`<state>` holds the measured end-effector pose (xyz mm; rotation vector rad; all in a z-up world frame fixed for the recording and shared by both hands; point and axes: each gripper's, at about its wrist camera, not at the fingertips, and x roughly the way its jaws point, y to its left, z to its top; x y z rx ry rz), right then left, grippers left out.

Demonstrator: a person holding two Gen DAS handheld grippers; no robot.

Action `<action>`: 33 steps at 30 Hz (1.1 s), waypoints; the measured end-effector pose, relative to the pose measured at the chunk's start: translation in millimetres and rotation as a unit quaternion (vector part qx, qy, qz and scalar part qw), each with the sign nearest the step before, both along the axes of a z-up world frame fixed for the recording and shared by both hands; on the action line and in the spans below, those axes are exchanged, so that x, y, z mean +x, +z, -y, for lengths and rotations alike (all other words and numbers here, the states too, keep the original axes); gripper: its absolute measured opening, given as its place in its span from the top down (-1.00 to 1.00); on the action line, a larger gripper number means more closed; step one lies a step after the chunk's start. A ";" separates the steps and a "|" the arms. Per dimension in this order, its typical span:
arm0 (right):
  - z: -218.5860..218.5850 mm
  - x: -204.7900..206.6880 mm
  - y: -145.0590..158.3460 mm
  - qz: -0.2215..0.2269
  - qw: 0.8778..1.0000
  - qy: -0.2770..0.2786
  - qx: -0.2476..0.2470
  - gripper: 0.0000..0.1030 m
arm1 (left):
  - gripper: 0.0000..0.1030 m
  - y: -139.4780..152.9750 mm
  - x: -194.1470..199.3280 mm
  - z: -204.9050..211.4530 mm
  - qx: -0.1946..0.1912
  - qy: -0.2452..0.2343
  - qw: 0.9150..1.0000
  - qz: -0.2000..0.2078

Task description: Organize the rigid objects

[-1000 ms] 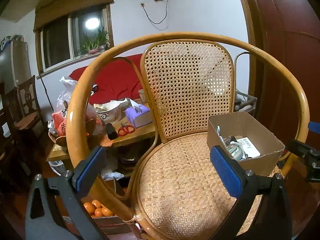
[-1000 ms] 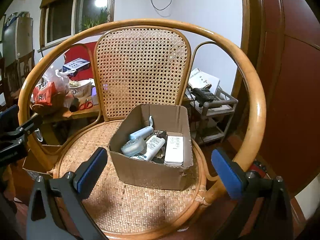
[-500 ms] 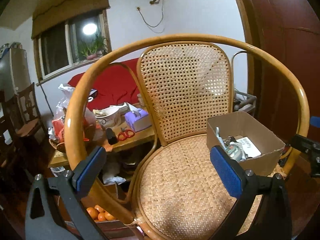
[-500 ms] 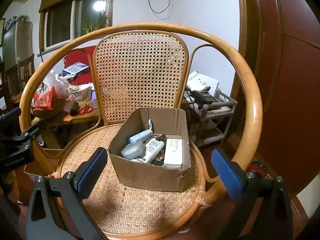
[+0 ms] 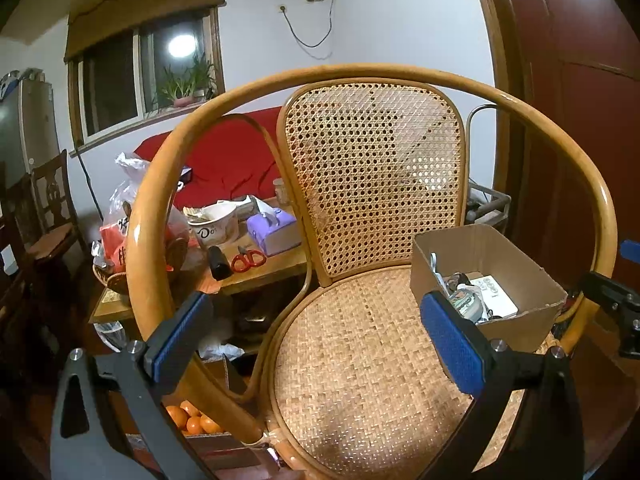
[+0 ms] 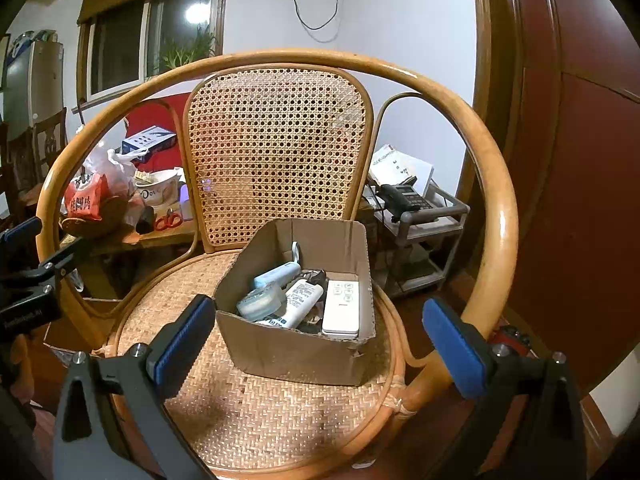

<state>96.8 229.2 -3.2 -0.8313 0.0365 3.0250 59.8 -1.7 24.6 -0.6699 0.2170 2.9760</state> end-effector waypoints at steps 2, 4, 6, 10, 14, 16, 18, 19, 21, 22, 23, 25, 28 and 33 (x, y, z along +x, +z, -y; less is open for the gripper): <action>0.2 0.0 0.0 0.000 1.000 -0.001 0.000 -1.00 | -1.00 0.2 0.2 2.2 0.009 -0.001 1.000 0.002; 0.2 -0.1 0.0 -0.001 1.000 0.000 0.000 -1.00 | -1.00 0.3 0.8 3.4 0.012 0.000 1.000 0.002; 0.2 -0.2 -0.1 0.000 1.000 0.000 0.000 -1.00 | -1.00 0.4 0.5 3.6 0.010 0.002 1.000 0.001; -0.1 -0.6 0.0 0.000 1.000 -0.002 0.001 -1.00 | -1.00 0.3 -0.2 4.9 0.013 0.004 1.000 0.003; -0.2 -0.3 0.6 0.001 1.000 0.000 -0.002 -1.00 | -1.00 0.2 -0.3 4.8 0.012 0.004 1.000 0.002; -0.1 -0.6 0.2 0.002 1.000 0.002 -0.002 -1.00 | -1.00 -0.2 -0.4 4.8 0.012 0.003 1.000 0.002; 0.7 -0.9 -0.1 0.003 1.000 0.002 -0.001 -1.00 | -1.00 -0.6 -0.5 4.6 0.011 0.002 1.000 0.003; 1.1 -0.9 -0.3 0.003 1.000 0.002 0.000 -1.00 | -1.00 -1.0 -0.5 4.5 0.011 0.001 1.000 0.003; 1.4 -0.6 -0.2 0.003 1.000 0.002 0.000 -1.00 | -1.00 -0.8 -0.7 5.0 0.013 0.000 1.000 0.005; 1.0 -0.9 -0.2 0.002 1.000 0.002 -0.001 -1.00 | -1.00 -0.6 -0.6 5.1 0.014 0.000 1.000 0.004; 0.9 -0.8 -0.2 0.002 1.000 0.002 -0.002 -1.00 | -1.00 -0.5 -0.1 4.8 0.013 0.000 1.000 0.003; 0.6 -0.7 -0.5 0.002 1.000 0.002 -0.002 -1.00 | -1.00 -0.5 0.8 4.4 0.010 -0.002 1.000 0.001; 0.4 -0.6 -0.5 0.002 1.000 0.002 -0.002 -1.00 | -1.00 -1.1 0.5 2.6 0.004 -0.003 1.000 0.002; -0.3 -0.3 -0.3 0.002 1.000 0.004 -0.006 -1.00 | -1.00 -1.7 -1.0 2.2 0.002 -0.003 1.000 0.004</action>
